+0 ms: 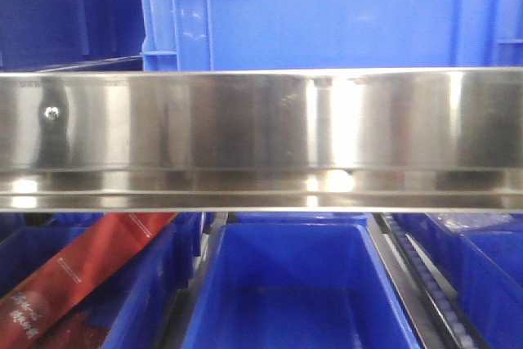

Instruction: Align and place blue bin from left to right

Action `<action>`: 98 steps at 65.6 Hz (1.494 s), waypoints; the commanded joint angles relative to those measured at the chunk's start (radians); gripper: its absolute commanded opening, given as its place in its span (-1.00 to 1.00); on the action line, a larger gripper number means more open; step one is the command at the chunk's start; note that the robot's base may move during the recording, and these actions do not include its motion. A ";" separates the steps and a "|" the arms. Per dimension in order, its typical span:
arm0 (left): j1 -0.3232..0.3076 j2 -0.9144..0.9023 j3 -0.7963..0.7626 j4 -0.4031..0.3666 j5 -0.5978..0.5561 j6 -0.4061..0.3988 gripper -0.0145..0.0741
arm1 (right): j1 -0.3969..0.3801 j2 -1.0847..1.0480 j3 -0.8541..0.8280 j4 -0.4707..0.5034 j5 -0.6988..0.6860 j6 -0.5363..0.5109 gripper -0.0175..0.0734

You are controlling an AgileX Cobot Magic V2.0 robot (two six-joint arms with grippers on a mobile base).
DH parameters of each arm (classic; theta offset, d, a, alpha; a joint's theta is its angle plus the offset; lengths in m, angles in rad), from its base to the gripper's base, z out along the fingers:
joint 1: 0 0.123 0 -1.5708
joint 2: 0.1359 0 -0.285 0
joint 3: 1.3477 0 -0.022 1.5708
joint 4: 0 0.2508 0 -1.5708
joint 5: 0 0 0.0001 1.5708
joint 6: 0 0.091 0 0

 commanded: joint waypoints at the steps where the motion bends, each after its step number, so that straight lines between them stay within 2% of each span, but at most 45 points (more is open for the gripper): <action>1: -0.007 -0.005 0.000 0.006 -0.015 -0.001 -0.92 | 0.002 -0.003 0.000 -0.001 -0.022 -0.007 -0.79; 68: -0.007 -0.005 0.000 0.006 -0.015 -0.001 -0.92 | 0.002 -0.003 0.000 -0.001 -0.022 -0.007 -0.79; 75: -0.007 -0.005 0.000 0.006 -0.015 -0.001 -0.92 | -0.002 -0.017 0.037 -0.001 -0.096 -0.007 -0.79; 79: -0.007 -0.005 0.000 0.006 -0.015 -0.001 -0.92 | -0.027 -0.048 0.092 -0.001 -0.190 -0.010 -0.79; 82: -0.007 -0.005 0.000 0.006 -0.015 -0.001 -0.92 | -0.074 -0.079 0.147 0.006 -0.270 -0.045 -0.79; 85: -0.007 -0.005 0.000 0.006 -0.015 -0.001 -0.92 | -0.130 -0.112 0.215 0.072 -0.326 -0.121 -0.79; 87: -0.007 -0.005 0.000 0.006 -0.015 -0.001 -0.92 | -0.174 -0.140 0.257 0.170 -0.347 -0.192 -0.79; 91: -0.007 -0.005 0.000 0.006 -0.015 -0.001 -0.92 | -0.262 -0.179 0.339 0.300 -0.358 -0.276 -0.79; 98: -0.007 -0.005 0.000 0.006 -0.015 -0.001 -0.92 | -0.384 -0.247 0.471 0.322 -0.408 -0.303 -0.79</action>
